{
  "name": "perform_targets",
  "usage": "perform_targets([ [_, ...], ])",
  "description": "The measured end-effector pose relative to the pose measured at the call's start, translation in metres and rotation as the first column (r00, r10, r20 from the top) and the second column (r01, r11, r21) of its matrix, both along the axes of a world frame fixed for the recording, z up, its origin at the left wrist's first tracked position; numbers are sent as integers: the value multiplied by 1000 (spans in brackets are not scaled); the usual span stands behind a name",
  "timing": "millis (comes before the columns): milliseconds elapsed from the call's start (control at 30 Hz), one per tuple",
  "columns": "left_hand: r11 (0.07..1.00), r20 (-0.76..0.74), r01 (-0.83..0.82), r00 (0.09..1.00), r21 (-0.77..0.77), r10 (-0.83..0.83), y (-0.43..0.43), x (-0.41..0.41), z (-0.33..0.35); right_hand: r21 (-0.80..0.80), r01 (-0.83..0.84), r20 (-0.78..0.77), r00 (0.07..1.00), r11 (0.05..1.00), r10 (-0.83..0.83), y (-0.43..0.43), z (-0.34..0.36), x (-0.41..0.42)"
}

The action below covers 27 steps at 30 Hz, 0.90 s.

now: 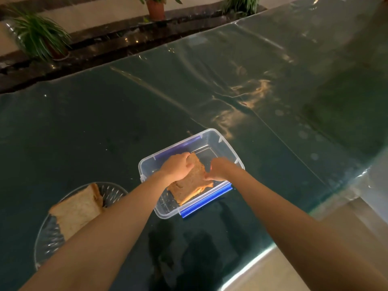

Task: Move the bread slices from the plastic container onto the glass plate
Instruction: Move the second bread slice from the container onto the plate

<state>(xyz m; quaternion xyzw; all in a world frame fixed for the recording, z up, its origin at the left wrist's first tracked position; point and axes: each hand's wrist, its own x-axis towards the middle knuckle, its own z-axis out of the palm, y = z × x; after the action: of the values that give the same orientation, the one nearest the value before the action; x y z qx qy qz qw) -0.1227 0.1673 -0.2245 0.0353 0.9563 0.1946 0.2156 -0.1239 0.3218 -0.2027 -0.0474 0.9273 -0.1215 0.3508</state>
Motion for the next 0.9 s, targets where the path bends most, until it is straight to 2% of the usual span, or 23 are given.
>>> perform_targets([
  [167,999,-60,-32,998,-13,32,8,-5,-4,-14,-31,123,992,999,32,-5,-7,-2],
  [367,991,-4,-127,992,40,127,10,-6,-2,-87,18,141,990,996,-5,-5,-15,-5],
  [600,951,94,-245,968,188,231,2,0,13,-96,14,186,982,995,4,-6,-16,-7],
  [733,907,78,-282,959,312,272,-5,7,30,-100,46,218,976,994,-23,-3,-8,-9],
  [900,801,66,-376,917,466,393,-17,17,55,-264,190,223,966,946,-132,2,21,-13],
])
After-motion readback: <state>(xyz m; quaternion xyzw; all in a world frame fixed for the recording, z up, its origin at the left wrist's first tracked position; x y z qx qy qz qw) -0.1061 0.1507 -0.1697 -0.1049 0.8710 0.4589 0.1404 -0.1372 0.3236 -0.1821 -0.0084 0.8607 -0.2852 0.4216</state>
